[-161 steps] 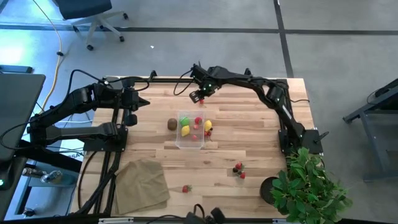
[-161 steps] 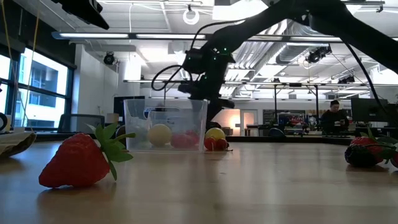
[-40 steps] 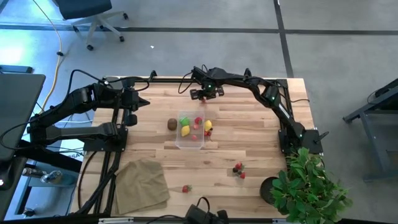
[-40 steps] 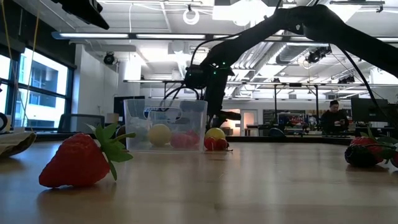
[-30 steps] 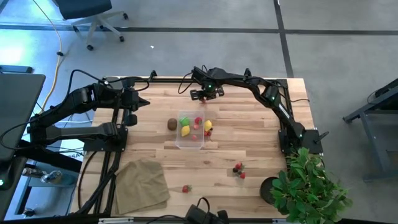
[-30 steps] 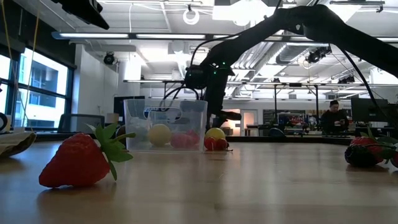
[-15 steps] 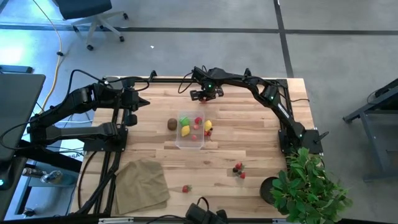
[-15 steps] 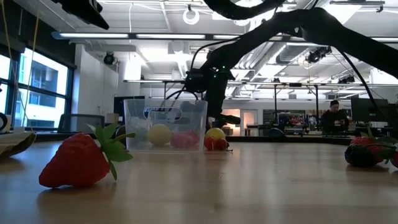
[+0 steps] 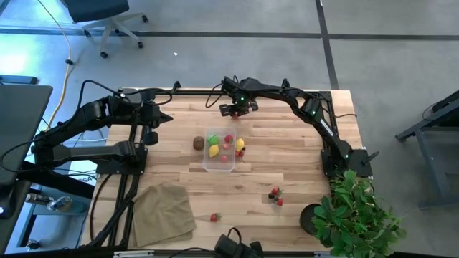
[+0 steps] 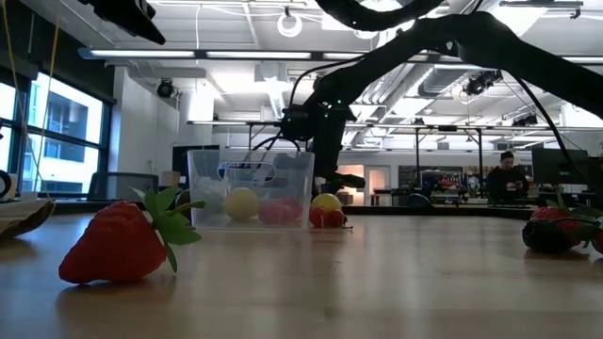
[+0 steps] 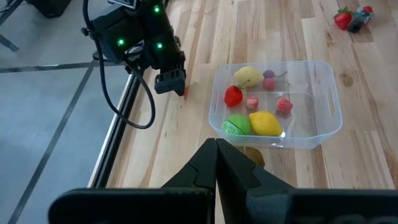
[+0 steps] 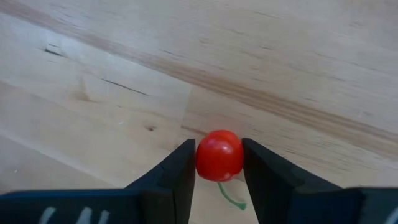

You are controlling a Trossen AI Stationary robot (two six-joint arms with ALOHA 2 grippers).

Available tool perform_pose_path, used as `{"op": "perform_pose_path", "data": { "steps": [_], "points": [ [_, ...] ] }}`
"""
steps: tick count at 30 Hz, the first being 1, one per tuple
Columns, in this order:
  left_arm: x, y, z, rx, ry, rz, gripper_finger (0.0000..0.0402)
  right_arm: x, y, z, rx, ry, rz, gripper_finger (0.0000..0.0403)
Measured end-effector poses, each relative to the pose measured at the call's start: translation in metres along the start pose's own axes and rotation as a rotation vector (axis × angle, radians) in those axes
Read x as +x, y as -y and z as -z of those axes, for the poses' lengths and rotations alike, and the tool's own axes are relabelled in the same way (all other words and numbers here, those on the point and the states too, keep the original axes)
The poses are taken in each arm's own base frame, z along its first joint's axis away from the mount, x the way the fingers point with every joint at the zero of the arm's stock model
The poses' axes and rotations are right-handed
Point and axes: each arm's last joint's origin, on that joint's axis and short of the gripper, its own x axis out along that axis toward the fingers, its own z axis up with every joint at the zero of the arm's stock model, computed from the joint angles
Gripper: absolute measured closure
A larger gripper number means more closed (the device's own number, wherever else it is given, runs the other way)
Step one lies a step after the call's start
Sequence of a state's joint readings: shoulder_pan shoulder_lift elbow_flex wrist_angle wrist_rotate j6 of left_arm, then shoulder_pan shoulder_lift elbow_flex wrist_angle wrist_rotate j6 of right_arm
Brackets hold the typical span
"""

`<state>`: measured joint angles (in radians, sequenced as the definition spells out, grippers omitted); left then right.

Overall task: Pick and placing Produce into tupperware
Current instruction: Put the cherry into the transparent bin

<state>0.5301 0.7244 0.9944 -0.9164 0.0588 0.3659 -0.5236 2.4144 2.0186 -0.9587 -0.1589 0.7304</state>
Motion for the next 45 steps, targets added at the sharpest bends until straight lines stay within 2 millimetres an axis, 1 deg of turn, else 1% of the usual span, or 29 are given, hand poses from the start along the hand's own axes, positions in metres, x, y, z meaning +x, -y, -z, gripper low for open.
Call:
{"op": "perform_pose_path", "data": {
  "steps": [4, 13, 16, 18, 25, 28, 32, 36, 39, 42, 44, 45],
  "points": [
    [0.000, 0.000, 0.000, 0.000, 0.000, 0.000, 0.0401, 0.000, 0.000, 0.000, -0.011, -0.002, 0.002, 0.0290],
    [0.000, 0.000, 0.000, 0.000, 0.000, 0.000, 0.0401, 0.000, 0.001, 0.001, -0.031, -0.014, 0.000, 0.0290],
    [0.000, 0.000, 0.000, 0.000, 0.000, 0.000, 0.0401, -0.005, 0.001, 0.003, -0.048, -0.024, -0.003, 0.0290],
    [0.000, 0.000, 0.000, 0.000, 0.000, 0.000, 0.0401, -0.014, -0.001, 0.004, -0.063, -0.013, -0.012, 0.0292],
    [0.000, 0.000, 0.000, 0.000, 0.000, 0.000, 0.0401, -0.064, -0.009, 0.009, -0.145, 0.063, -0.082, 0.0297],
    [0.000, 0.000, 0.000, 0.000, 0.000, 0.001, 0.0401, -0.097, -0.013, 0.015, -0.193, 0.113, -0.131, 0.0297],
    [0.000, 0.000, 0.000, 0.000, 0.000, 0.000, 0.0401, -0.141, -0.021, 0.029, -0.310, 0.183, -0.213, 0.0297],
    [0.000, 0.000, 0.000, 0.000, 0.000, 0.000, 0.0401, -0.192, -0.028, 0.050, -0.449, 0.295, -0.305, 0.0297],
    [0.000, 0.000, 0.000, 0.000, 0.001, 0.000, 0.0401, -0.224, -0.035, 0.070, -0.576, 0.386, -0.359, 0.0297],
    [0.000, 0.000, 0.000, 0.000, 0.000, 0.000, 0.0401, -0.249, -0.043, 0.091, -0.684, 0.468, -0.396, 0.0297],
    [0.000, 0.000, 0.000, 0.000, 0.000, 0.000, 0.0401, -0.259, -0.049, 0.105, -0.748, 0.505, -0.408, 0.0297],
    [0.000, 0.000, 0.000, 0.000, 0.000, 0.000, 0.0401, -0.261, -0.053, 0.112, -0.782, 0.513, -0.404, 0.0297]
  ]
}}
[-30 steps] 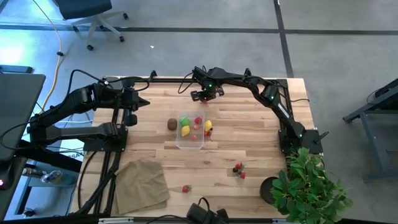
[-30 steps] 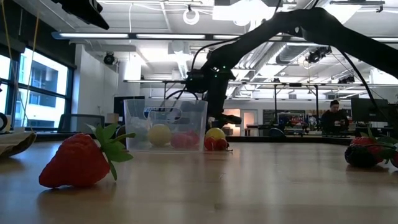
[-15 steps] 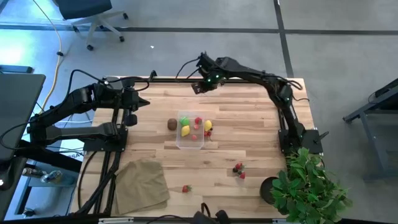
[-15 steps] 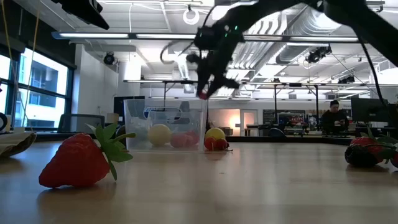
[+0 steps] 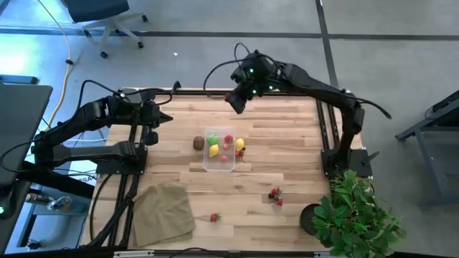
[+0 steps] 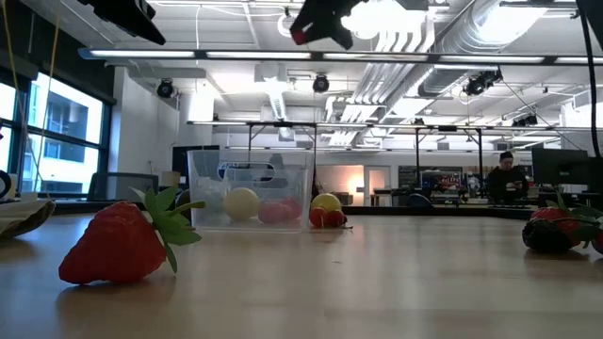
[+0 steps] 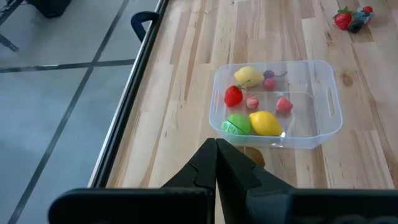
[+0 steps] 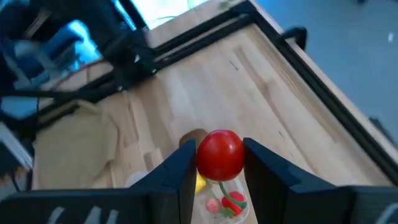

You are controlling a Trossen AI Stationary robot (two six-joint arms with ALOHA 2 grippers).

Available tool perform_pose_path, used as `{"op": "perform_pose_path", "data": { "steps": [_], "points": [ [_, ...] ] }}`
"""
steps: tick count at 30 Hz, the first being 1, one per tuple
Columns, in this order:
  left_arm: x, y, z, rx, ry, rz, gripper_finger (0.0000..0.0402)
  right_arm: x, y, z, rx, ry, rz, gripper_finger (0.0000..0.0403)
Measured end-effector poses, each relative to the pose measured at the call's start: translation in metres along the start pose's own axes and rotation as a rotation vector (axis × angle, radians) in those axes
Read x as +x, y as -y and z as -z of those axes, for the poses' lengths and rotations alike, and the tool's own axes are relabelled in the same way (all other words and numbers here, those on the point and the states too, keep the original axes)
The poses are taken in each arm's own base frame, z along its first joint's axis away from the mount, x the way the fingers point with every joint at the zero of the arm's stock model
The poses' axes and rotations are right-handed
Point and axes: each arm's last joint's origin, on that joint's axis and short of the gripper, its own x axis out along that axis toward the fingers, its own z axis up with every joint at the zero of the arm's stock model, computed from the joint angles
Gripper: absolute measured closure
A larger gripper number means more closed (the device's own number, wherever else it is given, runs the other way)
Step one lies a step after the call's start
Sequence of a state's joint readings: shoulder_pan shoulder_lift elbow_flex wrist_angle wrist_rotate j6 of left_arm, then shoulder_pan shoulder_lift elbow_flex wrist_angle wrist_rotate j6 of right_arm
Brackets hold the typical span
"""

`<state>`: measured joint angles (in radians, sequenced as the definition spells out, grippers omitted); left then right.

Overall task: Pick and placing Produce into tupperware
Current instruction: Put the cherry into the transparent bin

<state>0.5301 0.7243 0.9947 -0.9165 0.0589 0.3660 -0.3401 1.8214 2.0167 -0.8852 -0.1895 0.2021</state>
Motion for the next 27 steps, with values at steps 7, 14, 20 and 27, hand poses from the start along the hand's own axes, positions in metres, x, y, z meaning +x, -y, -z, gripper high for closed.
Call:
{"op": "perform_pose_path", "data": {
  "steps": [7, 14, 20, 27],
  "points": [
    [0.000, 0.000, 0.000, 0.000, 0.000, 0.000, 0.0401, 0.011, -0.043, 0.014, -0.204, -0.044, -0.007, 0.0297],
    [0.000, 0.000, 0.000, 0.000, -0.001, 0.000, 0.0401, 0.092, -0.062, 0.046, -0.279, -0.217, 0.009, 0.0297],
    [0.000, 0.000, 0.000, 0.000, 0.000, 0.000, 0.0401, 0.154, -0.060, 0.086, -0.289, -0.428, 0.008, 0.0297],
    [0.000, 0.000, 0.000, 0.000, 0.000, 0.000, 0.0401, 0.192, -0.053, 0.112, -0.276, -0.541, -0.011, 0.0297]
  ]
}}
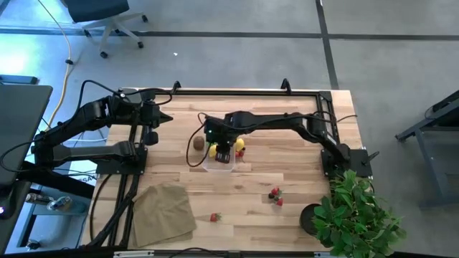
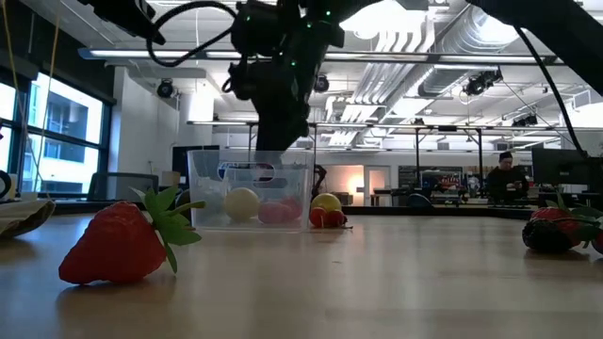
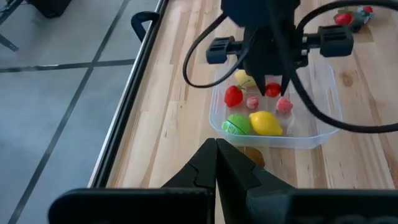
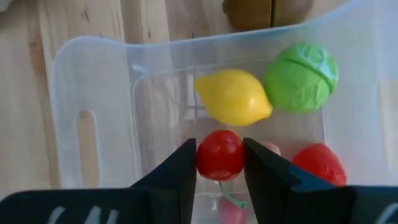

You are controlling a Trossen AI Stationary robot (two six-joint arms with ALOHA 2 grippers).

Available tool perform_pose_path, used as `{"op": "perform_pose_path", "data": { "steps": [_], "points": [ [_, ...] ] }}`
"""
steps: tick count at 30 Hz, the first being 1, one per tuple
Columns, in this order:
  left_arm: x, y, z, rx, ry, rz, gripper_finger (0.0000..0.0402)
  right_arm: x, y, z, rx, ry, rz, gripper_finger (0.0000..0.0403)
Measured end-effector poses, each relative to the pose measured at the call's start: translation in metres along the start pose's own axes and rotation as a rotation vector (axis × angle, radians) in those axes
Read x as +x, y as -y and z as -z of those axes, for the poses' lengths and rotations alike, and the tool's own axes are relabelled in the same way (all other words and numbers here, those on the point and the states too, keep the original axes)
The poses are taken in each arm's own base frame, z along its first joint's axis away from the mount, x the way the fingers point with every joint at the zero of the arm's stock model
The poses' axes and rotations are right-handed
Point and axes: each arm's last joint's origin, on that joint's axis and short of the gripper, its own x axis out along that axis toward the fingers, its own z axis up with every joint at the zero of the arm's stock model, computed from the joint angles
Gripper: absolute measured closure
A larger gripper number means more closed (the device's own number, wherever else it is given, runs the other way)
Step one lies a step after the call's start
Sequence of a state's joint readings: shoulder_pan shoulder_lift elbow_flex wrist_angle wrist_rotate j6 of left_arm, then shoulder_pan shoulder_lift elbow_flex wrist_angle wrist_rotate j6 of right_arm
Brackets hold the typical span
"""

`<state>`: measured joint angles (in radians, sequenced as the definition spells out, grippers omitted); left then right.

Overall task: Pick and placing Produce into tupperware
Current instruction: Put the cherry into the transparent bin

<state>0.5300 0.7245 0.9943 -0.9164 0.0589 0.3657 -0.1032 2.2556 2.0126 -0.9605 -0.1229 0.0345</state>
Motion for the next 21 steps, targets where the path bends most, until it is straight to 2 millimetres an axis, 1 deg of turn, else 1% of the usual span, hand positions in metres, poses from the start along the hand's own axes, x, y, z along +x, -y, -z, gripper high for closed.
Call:
{"op": "perform_pose_path", "data": {
  "steps": [10, 14, 21],
  "points": [
    [0.000, 0.000, 0.000, 0.000, 0.001, -0.001, 0.0401, 0.030, 0.001, 0.004, -0.024, -0.055, -0.002, 0.0297],
    [0.000, 0.000, 0.000, 0.000, 0.000, -0.001, 0.0401, 0.032, 0.002, 0.004, -0.020, -0.059, 0.000, 0.0297],
    [0.000, 0.000, 0.000, 0.000, 0.001, 0.000, 0.0401, 0.038, 0.012, 0.004, 0.006, -0.062, 0.007, 0.0297]
  ]
}}
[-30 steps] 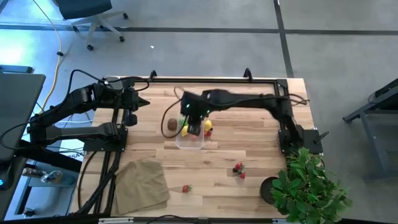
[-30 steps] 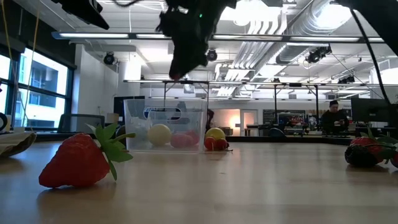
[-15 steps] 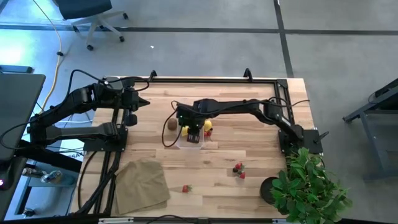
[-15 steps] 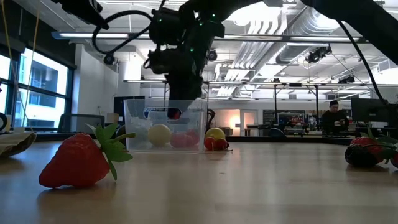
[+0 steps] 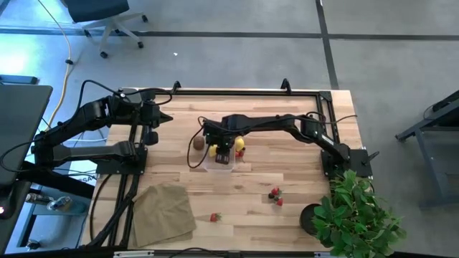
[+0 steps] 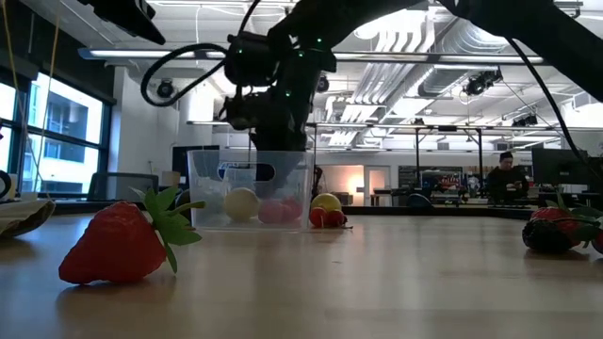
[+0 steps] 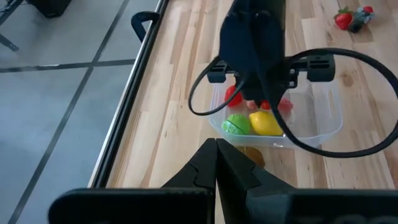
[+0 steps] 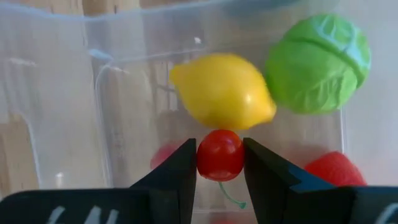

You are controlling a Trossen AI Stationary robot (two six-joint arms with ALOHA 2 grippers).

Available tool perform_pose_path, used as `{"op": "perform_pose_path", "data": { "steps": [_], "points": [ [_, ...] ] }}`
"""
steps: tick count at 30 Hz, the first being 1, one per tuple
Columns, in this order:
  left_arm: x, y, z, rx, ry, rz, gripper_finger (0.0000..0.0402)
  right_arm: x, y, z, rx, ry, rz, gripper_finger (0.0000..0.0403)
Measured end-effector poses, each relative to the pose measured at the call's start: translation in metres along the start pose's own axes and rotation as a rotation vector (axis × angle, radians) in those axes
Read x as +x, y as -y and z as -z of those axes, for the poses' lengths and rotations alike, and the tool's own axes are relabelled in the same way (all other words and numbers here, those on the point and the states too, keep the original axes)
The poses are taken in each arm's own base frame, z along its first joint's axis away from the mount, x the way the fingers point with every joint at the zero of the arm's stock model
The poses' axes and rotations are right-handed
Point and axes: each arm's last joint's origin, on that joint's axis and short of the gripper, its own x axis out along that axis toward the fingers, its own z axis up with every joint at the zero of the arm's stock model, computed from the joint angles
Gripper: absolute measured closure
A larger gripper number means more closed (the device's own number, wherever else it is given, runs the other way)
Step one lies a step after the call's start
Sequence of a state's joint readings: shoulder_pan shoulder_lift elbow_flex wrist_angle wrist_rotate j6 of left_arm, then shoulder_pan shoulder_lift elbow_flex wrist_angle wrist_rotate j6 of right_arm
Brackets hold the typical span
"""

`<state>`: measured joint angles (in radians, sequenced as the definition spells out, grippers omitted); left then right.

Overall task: Pick and placing Produce into tupperware
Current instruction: Put the cherry into the transparent bin

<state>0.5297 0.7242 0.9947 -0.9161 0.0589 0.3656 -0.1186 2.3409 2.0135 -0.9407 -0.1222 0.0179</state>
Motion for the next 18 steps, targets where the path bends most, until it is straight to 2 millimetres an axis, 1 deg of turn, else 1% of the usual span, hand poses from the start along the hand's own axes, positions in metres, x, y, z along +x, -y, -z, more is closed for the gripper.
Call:
{"op": "perform_pose_path", "data": {
  "steps": [11, 18],
  "points": [
    [0.000, 0.000, 0.000, 0.000, -0.001, 0.000, 0.0401, 0.002, 0.009, 0.001, 0.025, -0.007, 0.005, 0.0297],
    [0.000, 0.000, 0.000, 0.000, -0.001, 0.000, 0.0401, 0.009, 0.013, 0.002, 0.053, -0.023, -0.003, 0.0297]
  ]
}}
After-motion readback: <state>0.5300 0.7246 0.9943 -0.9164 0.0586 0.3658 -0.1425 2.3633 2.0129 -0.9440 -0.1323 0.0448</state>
